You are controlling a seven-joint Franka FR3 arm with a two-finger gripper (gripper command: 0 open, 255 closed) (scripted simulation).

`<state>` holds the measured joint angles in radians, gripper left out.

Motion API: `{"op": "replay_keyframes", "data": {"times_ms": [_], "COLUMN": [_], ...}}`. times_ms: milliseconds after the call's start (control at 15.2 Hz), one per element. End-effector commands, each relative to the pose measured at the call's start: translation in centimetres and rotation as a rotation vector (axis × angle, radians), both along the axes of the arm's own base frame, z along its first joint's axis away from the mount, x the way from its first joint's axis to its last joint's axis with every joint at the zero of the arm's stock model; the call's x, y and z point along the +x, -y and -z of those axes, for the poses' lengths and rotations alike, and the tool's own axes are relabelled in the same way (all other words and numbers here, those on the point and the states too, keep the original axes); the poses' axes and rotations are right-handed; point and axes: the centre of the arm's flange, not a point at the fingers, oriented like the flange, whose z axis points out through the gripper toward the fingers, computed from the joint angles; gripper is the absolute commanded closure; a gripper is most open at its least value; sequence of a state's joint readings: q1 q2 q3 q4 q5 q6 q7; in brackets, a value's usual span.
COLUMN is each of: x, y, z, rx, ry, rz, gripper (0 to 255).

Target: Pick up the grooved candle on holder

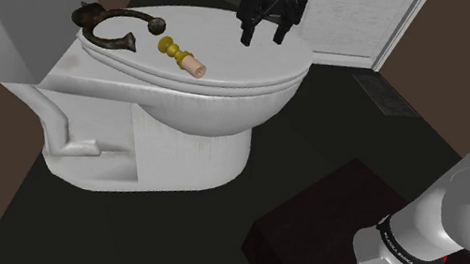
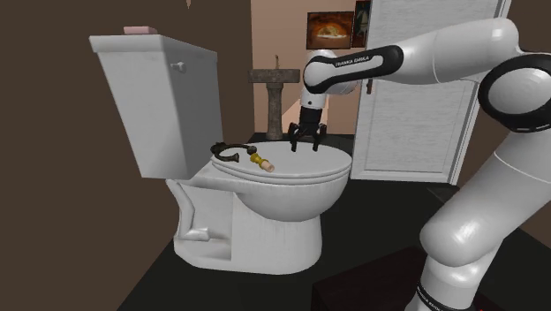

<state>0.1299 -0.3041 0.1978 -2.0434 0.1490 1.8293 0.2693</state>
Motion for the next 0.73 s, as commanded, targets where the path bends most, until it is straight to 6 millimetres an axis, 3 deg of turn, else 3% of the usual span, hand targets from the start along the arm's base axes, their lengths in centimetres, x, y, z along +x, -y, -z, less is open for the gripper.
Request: {"op": "replay_keyframes", "data": {"times_ms": [0, 660], "x": [1.2, 8.2], "y": [-2.1, -12.1], "z": [0.7, 3.2], "rx": [0.009, 0.05], "ry": [0.0, -0.002], "rz": [-0.004, -0.023], "gripper": [0, 0]}}
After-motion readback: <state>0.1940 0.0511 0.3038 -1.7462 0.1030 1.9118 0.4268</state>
